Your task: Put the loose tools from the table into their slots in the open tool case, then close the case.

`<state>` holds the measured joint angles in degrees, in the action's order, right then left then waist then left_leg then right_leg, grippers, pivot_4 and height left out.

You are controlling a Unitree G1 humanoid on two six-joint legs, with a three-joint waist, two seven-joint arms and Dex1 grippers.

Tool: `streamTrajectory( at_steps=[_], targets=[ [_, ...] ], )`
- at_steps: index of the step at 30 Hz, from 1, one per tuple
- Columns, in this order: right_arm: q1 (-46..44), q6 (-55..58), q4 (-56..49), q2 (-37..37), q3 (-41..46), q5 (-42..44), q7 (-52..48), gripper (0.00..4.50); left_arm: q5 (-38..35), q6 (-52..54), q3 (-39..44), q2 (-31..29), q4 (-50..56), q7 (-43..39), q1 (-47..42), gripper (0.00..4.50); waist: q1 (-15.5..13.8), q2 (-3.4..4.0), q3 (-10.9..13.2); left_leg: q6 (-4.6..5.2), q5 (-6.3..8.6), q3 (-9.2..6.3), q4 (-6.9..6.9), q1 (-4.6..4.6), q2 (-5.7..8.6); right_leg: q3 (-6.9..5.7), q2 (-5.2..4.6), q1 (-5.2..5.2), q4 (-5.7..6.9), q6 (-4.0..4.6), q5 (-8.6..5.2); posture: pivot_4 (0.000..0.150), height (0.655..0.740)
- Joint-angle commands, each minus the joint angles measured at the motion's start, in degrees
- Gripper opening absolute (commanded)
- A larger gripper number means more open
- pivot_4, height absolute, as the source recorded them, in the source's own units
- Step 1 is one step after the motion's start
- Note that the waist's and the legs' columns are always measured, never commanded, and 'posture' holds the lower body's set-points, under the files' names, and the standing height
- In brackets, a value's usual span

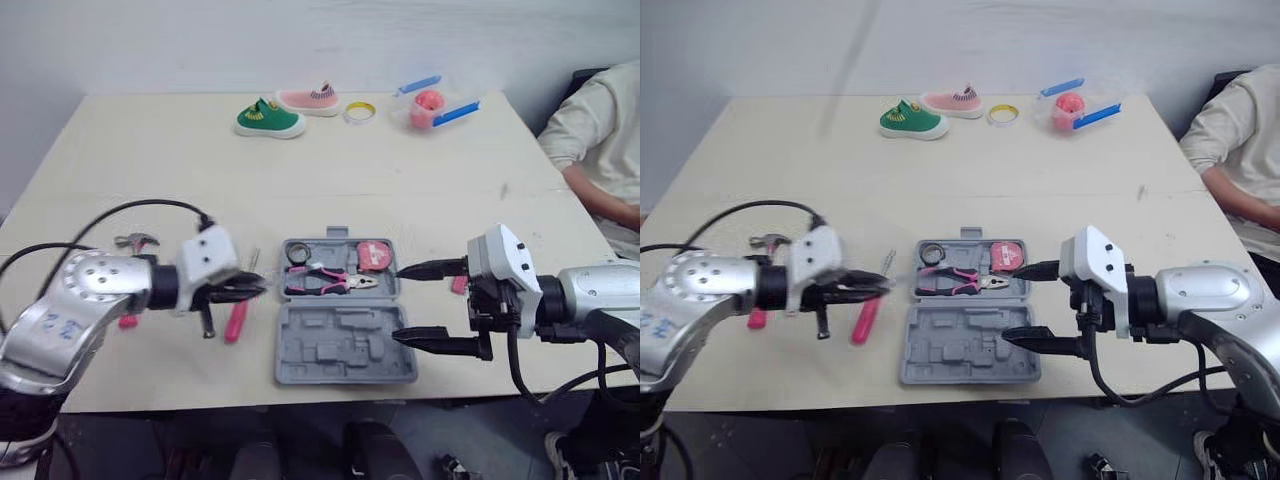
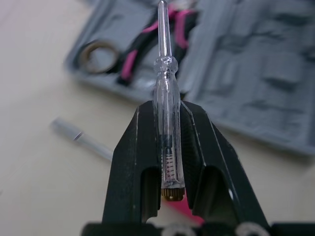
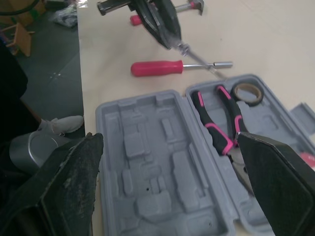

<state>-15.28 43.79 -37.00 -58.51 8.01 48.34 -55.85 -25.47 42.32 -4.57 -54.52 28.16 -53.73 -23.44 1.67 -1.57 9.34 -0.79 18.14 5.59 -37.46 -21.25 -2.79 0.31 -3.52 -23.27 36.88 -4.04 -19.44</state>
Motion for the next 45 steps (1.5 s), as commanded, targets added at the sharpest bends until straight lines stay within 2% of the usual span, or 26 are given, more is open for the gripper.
streamTrajectory(
  at_steps=[1, 4, 10, 16, 21, 27, 39, 44, 45],
  targets=[
    [3.42, -0.36, -2.97, -0.72, 3.67, -0.72, 1.65, 4.50, 2.71, -2.08, -9.57, 2.61, -3.95, -7.04, -8.47, 0.04, -0.22, -0.02, 0.01, -0.02, -0.02, -0.02, 0.00, 0.01, -0.02, -0.01, 0.04, -0.01, 0.03, 0.00, 0.00, 0.150, 0.7400],
    [8.22, -0.64, -4.96, -1.55, 5.19, -2.68, 2.24, 4.50, 7.19, -1.74, -17.94, 5.04, -8.49, -10.50, -15.32, 0.04, -0.51, -0.01, 0.01, -0.06, -0.06, -0.06, -0.03, -0.03, -0.01, -0.01, 0.18, -0.04, 0.05, 0.00, 0.00, 0.150, 0.7400],
    [13.19, 0.74, -8.30, 0.00, 9.49, -0.79, 5.63, 4.50, 12.82, -0.52, -25.78, 11.69, -16.33, -11.87, -22.76, 0.04, -0.60, -0.07, 0.06, -0.01, -0.03, -0.33, -0.29, -0.15, 0.04, 0.19, 0.34, -0.13, 0.11, -0.10, 0.05, 0.150, 0.7400],
    [15.56, 0.40, -10.84, 0.33, 9.81, -2.05, 8.66, 4.50, 15.77, -1.45, -25.96, 14.67, -18.78, -10.94, -23.53, 0.04, -0.56, -0.08, 0.06, 0.01, -0.02, -0.35, -0.34, -0.16, 0.01, 0.21, 0.34, -0.15, 0.17, -0.11, 0.05, 0.150, 0.7400],
    [16.67, 0.68, -11.40, 0.36, 10.73, -1.19, 9.82, 4.50, 18.74, 0.65, -26.76, 14.33, -18.22, -10.59, -23.34, 0.04, -0.70, -0.08, 0.06, 0.01, -0.01, -0.36, -0.39, -0.17, 0.02, 0.21, 0.33, -0.14, 0.19, -0.11, 0.05, 0.150, 0.7400],
    [16.66, 0.24, -10.95, 0.78, 10.14, -1.33, 10.42, 4.50, 19.14, 3.19, -27.53, 13.49, -14.69, -11.80, -21.83, 0.04, -1.15, -0.08, 0.06, 0.01, -0.01, -0.35, -0.41, -0.16, 0.02, 0.22, 0.32, -0.14, 0.21, -0.11, 0.06, 0.150, 0.7400],
    [14.55, -1.06, -9.44, 1.29, 8.65, -2.52, 10.49, 4.50, 20.53, 4.26, -27.54, 16.15, -14.87, -10.15, -21.84, 0.04, -1.68, -0.08, 0.06, 0.06, 0.01, -0.35, -0.48, -0.19, 0.05, 0.21, 0.30, -0.13, 0.21, -0.12, 0.06, 0.150, 0.7400],
    [14.09, -0.72, -9.70, 1.47, 8.92, -1.79, 10.75, 4.50, 19.16, 4.79, -24.84, 15.90, -14.49, -10.47, -22.89, 2.24, -1.67, -0.08, 0.06, 0.06, 0.02, -0.36, -0.50, -0.19, 0.04, 0.20, 0.30, -0.13, 0.23, -0.12, 0.06, 0.150, 0.7400],
    [14.27, -0.66, -9.68, 1.55, 9.00, -1.68, 10.73, 4.50, 18.27, 1.66, -23.61, 14.82, -14.08, -12.03, -22.27, 2.73, -1.63, -0.08, 0.06, 0.06, 0.01, -0.36, -0.50, -0.19, 0.04, 0.20, 0.30, -0.14, 0.24, -0.13, 0.06, 0.150, 0.7400]
  ],
)
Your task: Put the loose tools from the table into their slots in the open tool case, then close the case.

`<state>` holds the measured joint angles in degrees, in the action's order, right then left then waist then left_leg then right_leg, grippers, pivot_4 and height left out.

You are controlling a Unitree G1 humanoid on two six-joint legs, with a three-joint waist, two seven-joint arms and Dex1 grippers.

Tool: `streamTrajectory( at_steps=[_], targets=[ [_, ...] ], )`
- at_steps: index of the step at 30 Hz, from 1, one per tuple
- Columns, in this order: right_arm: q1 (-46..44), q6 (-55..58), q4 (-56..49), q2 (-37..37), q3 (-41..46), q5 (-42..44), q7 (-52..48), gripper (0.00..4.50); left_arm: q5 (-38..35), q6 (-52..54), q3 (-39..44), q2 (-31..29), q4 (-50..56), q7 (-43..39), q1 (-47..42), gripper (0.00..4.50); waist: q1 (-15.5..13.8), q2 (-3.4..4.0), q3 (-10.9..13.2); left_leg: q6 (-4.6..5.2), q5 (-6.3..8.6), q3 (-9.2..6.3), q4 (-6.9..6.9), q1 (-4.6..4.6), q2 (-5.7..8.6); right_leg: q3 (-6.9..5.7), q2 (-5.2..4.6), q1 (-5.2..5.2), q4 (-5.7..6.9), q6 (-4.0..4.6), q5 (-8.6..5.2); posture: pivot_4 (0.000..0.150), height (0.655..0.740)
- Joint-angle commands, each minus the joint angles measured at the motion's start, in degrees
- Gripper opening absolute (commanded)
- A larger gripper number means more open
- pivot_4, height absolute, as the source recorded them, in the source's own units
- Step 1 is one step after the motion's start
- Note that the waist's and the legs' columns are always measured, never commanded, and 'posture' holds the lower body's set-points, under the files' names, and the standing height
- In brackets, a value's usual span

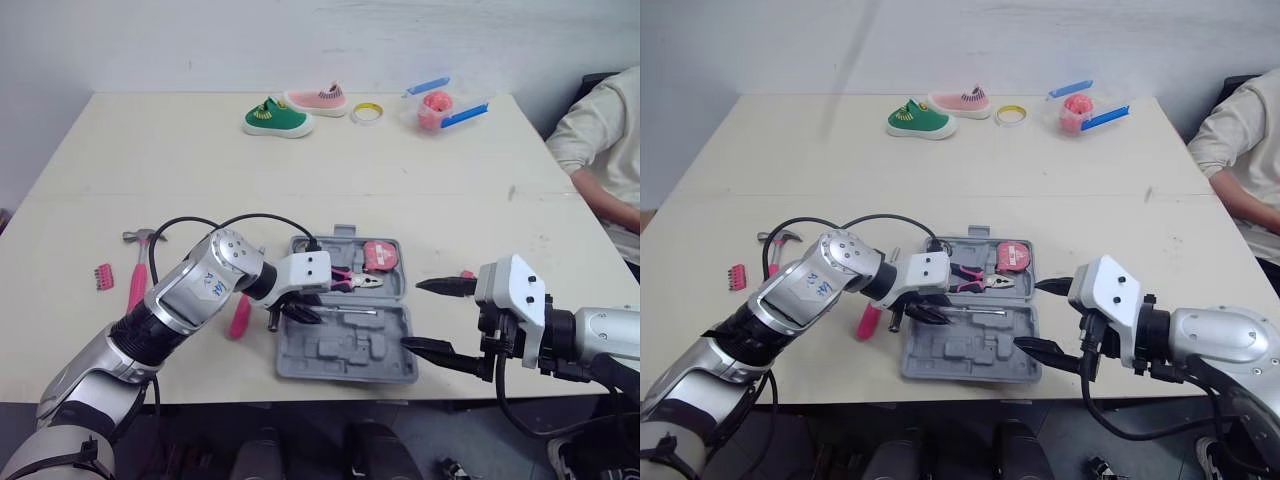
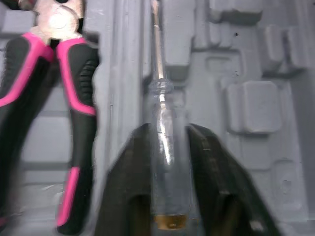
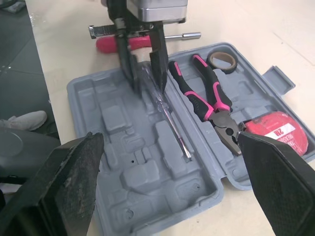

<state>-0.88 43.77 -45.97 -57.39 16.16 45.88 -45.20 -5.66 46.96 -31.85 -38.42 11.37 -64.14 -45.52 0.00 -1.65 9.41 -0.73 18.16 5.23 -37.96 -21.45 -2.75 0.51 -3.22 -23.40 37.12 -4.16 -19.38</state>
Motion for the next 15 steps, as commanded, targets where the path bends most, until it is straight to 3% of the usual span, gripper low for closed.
streamTrajectory(
  at_steps=[1, 2, 7, 10, 15],
  targets=[
    [-0.01, -0.61, -0.68, 0.48, 0.89, 0.86, 0.07, 4.50, -2.18, -5.43, 4.54, -2.08, 2.99, -2.80, 0.32, 3.13, 0.13, 0.00, 0.00, 0.00, 0.00, 0.01, 0.00, 0.00, 0.00, 0.01, 0.00, 0.00, 0.01, 0.00, 0.00, 0.150, 0.7400],
    [0.10, -0.32, -0.66, 1.07, 0.99, 1.62, 0.53, 4.50, -3.97, -9.10, 6.50, -3.35, 2.73, -5.14, 1.72, 3.58, 0.21, 0.00, 0.00, 0.00, 0.00, 0.01, 0.00, 0.00, -0.02, 0.01, 0.02, -0.01, 0.01, 0.00, 0.00, 0.150, 0.7400],
    [1.52, -0.58, -1.13, 2.31, 0.28, 1.61, 0.93, 4.50, -6.38, -20.70, 12.19, -2.15, -3.21, -5.81, 6.85, 3.58, 0.06, 0.06, -0.01, -0.02, -0.01, 0.00, 0.00, 0.07, -0.03, 0.05, 0.02, -0.03, 0.25, 0.01, -0.01, 0.150, 0.7400],
    [1.38, -0.94, -0.76, 2.67, -0.69, 1.42, 0.99, 4.50, -5.27, -31.37, 13.65, 2.47, -10.99, -4.23, 8.12, 2.72, -0.19, 0.03, 0.00, 0.02, 0.02, -0.02, -0.11, 0.08, 0.05, 0.02, -0.06, 0.02, 0.15, 0.01, 0.00, 0.150, 0.7400],
    [0.53, -1.34, 0.33, 3.18, -1.33, 0.98, 0.87, 4.50, -5.27, -35.33, 13.87, 6.61, -17.80, -4.62, 7.66, 0.58, -0.03, 0.02, 0.01, 0.14, 0.09, -0.01, -0.18, -0.01, 0.07, 0.00, -0.06, 0.01, 0.29, -0.03, 0.02, 0.150, 0.7400]
  ],
)
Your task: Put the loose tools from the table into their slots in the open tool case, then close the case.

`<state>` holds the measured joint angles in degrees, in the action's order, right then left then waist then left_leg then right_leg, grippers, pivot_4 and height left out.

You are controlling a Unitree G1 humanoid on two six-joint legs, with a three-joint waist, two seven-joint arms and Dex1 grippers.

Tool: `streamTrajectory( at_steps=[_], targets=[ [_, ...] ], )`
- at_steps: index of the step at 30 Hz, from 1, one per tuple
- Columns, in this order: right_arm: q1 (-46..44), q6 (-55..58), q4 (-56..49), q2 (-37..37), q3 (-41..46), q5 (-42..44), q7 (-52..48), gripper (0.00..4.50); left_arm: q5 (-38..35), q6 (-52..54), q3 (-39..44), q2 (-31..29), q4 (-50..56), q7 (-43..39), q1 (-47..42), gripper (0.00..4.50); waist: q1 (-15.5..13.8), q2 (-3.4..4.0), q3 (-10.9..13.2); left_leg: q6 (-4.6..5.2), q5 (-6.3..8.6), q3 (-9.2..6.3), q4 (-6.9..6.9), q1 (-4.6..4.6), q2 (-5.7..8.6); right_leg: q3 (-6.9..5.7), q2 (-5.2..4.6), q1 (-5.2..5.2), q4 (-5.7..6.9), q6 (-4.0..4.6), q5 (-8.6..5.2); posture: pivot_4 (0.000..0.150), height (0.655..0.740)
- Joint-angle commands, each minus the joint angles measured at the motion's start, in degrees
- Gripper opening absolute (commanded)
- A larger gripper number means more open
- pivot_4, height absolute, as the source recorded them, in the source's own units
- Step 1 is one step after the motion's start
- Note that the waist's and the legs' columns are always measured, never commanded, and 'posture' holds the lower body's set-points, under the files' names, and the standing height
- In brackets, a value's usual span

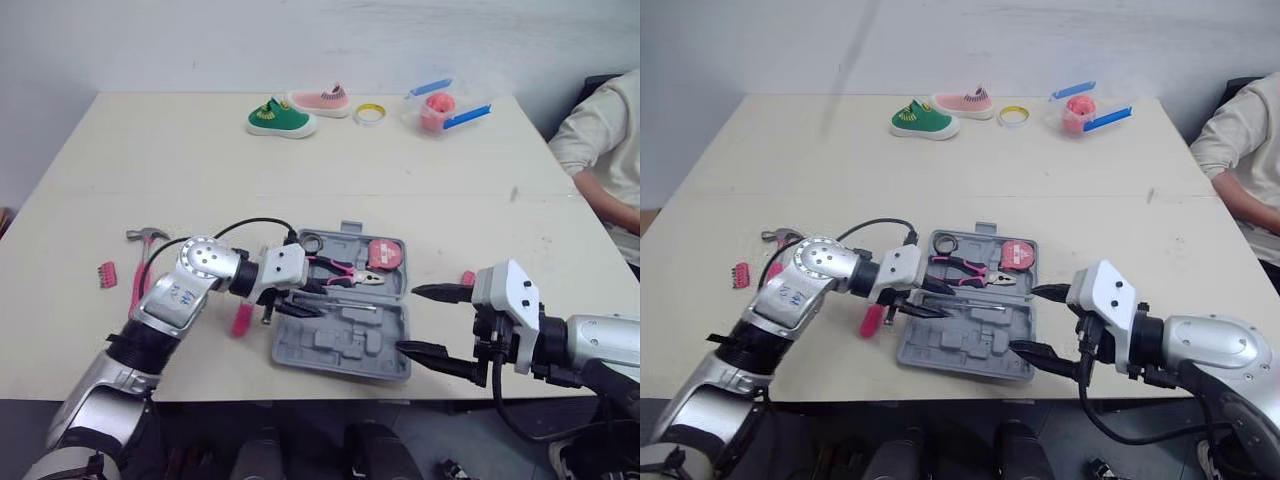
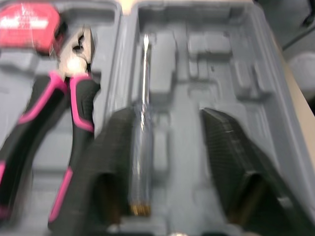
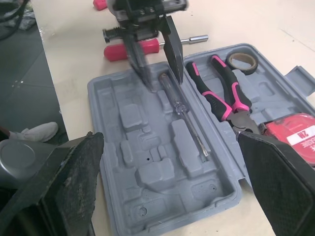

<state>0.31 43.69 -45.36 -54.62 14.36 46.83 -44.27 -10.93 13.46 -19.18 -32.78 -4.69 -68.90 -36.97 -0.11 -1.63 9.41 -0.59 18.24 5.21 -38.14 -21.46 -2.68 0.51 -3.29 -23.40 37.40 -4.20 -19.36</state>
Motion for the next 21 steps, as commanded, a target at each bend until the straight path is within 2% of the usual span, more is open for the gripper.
streamTrajectory(
  at_steps=[1, 6, 11, 14, 19, 21],
  targets=[
    [-0.83, -1.35, -0.01, 0.62, 0.30, -0.08, 0.10, 4.50, 0.39, -2.66, 1.22, 1.67, -3.02, 0.50, -0.97, 0.04, 0.17, 0.00, 0.00, 0.00, 0.00, 0.00, 0.00, 0.00, 0.00, 0.00, 0.01, -0.01, 0.01, 0.00, 0.00, 0.150, 0.7400],
    [-0.28, -1.75, 0.20, 1.14, 0.17, -0.97, 0.16, 4.50, 3.23, -5.57, -0.19, 3.49, -7.55, 1.23, -0.62, 0.01, 0.21, 0.00, 0.00, -0.01, 0.00, 0.01, 0.00, 0.04, -0.04, 0.02, 0.06, -0.02, 0.01, -0.01, 0.01, 0.150, 0.7400],
    [0.67, -2.20, 0.16, 1.28, 0.50, -1.50, 0.14, 4.50, 7.51, -3.66, -2.62, 3.28, -9.17, 1.30, -0.41, 0.01, 0.14, 0.00, -0.02, -0.01, 0.00, 0.01, 0.00, 0.05, -0.03, 0.02, 0.05, 0.00, 0.02, -0.01, 0.01, 0.150, 0.7400],
    [0.86, -2.19, 0.08, 1.56, 0.42, -1.50, 0.35, 4.50, 15.92, 0.60, -8.16, 0.70, -10.52, 3.32, -0.28, 0.01, 0.15, -0.05, -0.17, 0.00, 0.00, 0.01, 0.00, 0.14, -0.02, 0.02, 0.03, 0.08, 0.01, -0.01, 0.00, 0.150, 0.7400],
    [1.50, -2.20, -0.31, 2.39, -0.06, -1.76, 1.06, 4.50, 17.10, 6.71, -10.69, -0.49, -4.88, 2.97, 2.68, 0.01, 0.69, 0.05, -0.50, 0.40, 0.36, -0.02, 0.23, 1.21, -0.12, 0.02, 0.11, 1.24, -0.46, 0.01, -0.02, 0.150, 0.7400],
    [1.88, -2.20, -0.34, 2.63, 0.23, -1.84, 1.28, 4.50, 15.22, 7.51, -8.28, 0.52, -3.86, 4.59, 2.34, 0.01, 0.88, 0.08, -0.57, 0.35, 0.43, -0.07, 0.28, 1.39, -0.21, -0.02, 0.13, 1.71, -0.56, 0.08, -0.07, 0.150, 0.7400]
  ],
)
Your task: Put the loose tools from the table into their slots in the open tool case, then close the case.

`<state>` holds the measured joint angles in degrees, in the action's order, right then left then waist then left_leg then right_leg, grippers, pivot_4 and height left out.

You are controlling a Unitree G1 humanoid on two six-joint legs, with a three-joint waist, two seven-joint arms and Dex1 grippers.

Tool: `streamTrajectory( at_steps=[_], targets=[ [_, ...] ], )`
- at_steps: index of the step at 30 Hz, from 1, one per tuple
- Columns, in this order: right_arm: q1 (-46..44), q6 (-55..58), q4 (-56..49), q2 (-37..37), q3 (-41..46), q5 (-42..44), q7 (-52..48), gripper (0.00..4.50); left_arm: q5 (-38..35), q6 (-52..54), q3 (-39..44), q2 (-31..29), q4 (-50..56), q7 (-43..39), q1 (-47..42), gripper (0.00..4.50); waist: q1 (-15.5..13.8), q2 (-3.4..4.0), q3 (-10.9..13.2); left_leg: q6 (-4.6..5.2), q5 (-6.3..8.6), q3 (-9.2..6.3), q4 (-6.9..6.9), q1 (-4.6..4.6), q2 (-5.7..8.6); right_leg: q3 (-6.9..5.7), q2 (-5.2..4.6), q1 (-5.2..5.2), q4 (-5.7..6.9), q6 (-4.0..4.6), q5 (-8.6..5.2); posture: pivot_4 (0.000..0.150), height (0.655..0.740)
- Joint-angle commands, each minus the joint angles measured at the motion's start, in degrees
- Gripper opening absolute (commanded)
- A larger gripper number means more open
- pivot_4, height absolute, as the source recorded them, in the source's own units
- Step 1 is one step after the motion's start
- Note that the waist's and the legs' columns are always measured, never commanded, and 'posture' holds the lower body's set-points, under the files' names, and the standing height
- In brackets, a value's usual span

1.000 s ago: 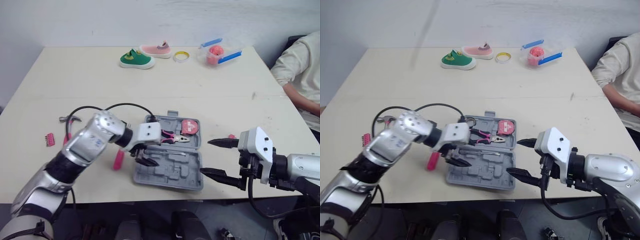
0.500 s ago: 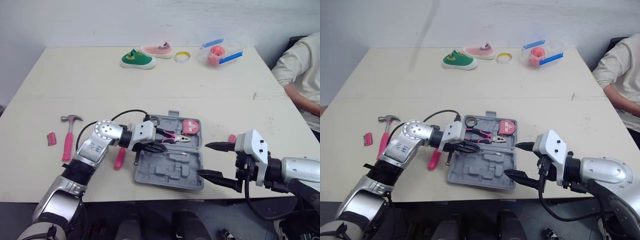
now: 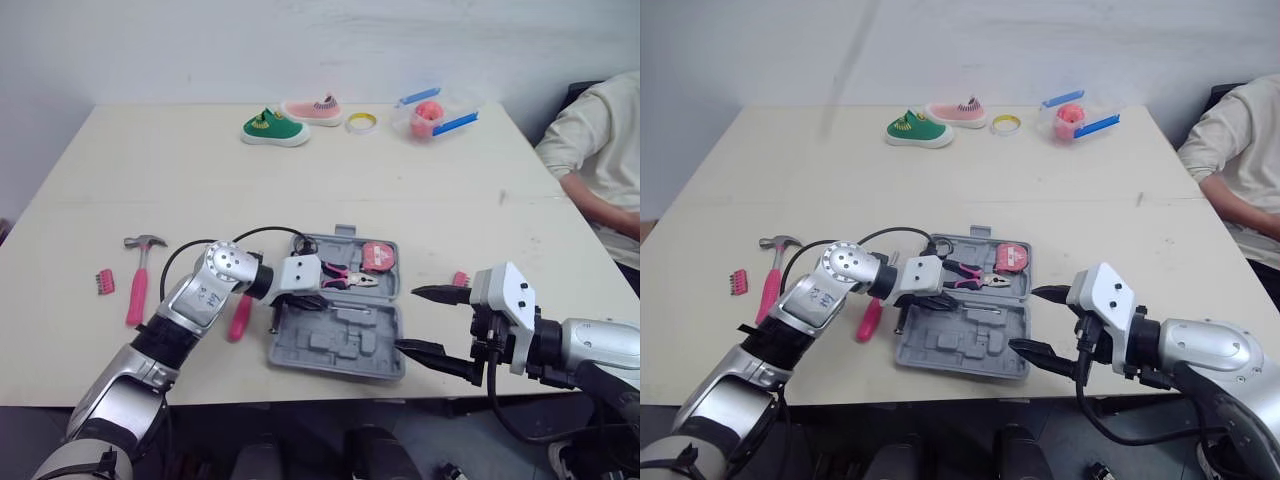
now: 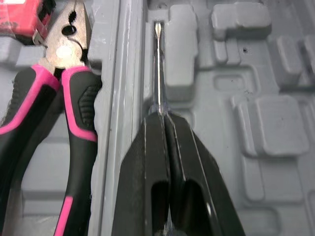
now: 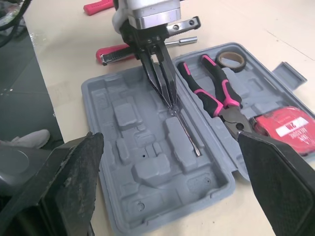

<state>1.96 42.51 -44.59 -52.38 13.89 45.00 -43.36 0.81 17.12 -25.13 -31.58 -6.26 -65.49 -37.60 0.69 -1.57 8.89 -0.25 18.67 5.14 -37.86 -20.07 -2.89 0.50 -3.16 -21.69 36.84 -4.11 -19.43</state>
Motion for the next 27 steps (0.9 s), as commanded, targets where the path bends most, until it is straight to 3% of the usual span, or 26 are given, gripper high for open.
streamTrajectory(
  at_steps=[1, 2, 6, 8, 12, 14, 17, 21, 27],
  targets=[
    [0.42, -1.08, -1.10, 0.43, 0.81, -0.09, 0.42, 4.50, 2.47, 4.43, -1.20, -0.23, -1.85, 1.73, 2.77, 0.01, 0.12, 0.04, -0.06, -0.02, 0.02, -0.02, 0.04, 0.12, -0.01, -0.01, -0.01, 0.16, -0.03, 0.01, -0.02, 0.150, 0.7400],
    [0.57, -1.14, -1.14, 0.45, 0.85, -0.14, 0.49, 4.50, 1.84, 4.87, -0.52, 0.00, -1.48, 2.01, 2.71, 0.01, 0.09, 0.04, -0.06, -0.03, 0.02, -0.02, 0.05, 0.12, -0.01, 0.00, -0.01, 0.16, -0.02, 0.01, -0.03, 0.150, 0.7400],
    [2.69, -2.14, 0.66, 1.65, 4.14, -1.56, 1.93, 4.50, -19.66, 18.04, 19.90, 1.61, 10.29, 1.90, 5.11, 0.01, 0.61, -0.02, 0.07, -0.06, 0.01, -0.09, 0.02, 0.10, -0.03, -0.05, -0.05, -0.12, 0.03, -0.02, -0.05, 0.150, 0.7400],
    [5.80, -2.65, 2.22, 1.25, 8.01, -2.62, 0.68, 4.50, -26.78, 24.78, 28.49, -3.08, 16.36, 0.61, 10.36, 0.51, 1.03, -0.03, 0.09, -0.42, -0.20, -0.16, -0.20, -0.70, -0.04, -0.09, -0.06, -0.93, 0.40, -0.04, -0.03, 0.150, 0.7400],
    [12.22, -2.58, 5.88, 2.17, 18.51, -1.75, -1.34, 4.50, -31.12, 29.32, 43.03, -9.96, 21.71, 2.56, 26.40, 2.06, 1.12, 0.20, 0.19, -0.70, -0.36, -0.16, -0.10, -0.96, -0.05, -0.04, -0.04, -1.29, 0.58, -0.04, -0.03, 0.150, 0.7400],
    [16.04, -3.41, 7.71, 2.10, 22.74, -3.30, -3.22, 4.50, -32.12, 29.65, 52.66, -10.40, 20.96, 5.17, 34.39, 3.00, 1.02, 0.25, 0.24, -0.67, -0.34, -0.15, -0.11, -0.83, 0.03, -0.03, -0.12, -1.18, 0.35, -0.03, -0.04, 0.150, 0.7400],
    [19.52, -5.01, 12.08, 1.78, 28.17, -4.08, -6.82, 4.50, -33.75, 30.52, 65.56, -10.05, 18.36, 9.64, 42.17, 4.41, 0.71, -0.33, 0.49, -0.18, -0.02, -0.21, 0.03, -0.41, 0.00, -0.11, -0.15, -0.74, 0.18, 0.02, -0.08, 0.150, 0.7400],
    [19.69, -9.75, 22.71, 0.90, 30.60, -8.19, -10.18, 4.50, -30.60, 23.87, 75.39, -9.59, 10.91, 12.93, 50.67, 4.46, 0.65, -0.38, 0.44, -0.13, 0.07, -0.37, 0.08, -0.33, 0.14, -0.22, -0.38, -0.57, 0.04, 0.03, -0.08, 0.150, 0.7400],
    [17.49, -15.02, 32.17, -1.77, 30.28, -12.78, -13.83, 4.50, -31.12, 19.61, 78.45, -9.05, 9.77, 15.36, 55.53, 4.46, 0.77, -0.34, 0.47, -0.17, 0.06, -0.31, 0.63, -0.31, 0.19, -0.21, -0.47, -0.69, -0.32, 0.11, -0.13, 0.150, 0.7400]
  ],
)
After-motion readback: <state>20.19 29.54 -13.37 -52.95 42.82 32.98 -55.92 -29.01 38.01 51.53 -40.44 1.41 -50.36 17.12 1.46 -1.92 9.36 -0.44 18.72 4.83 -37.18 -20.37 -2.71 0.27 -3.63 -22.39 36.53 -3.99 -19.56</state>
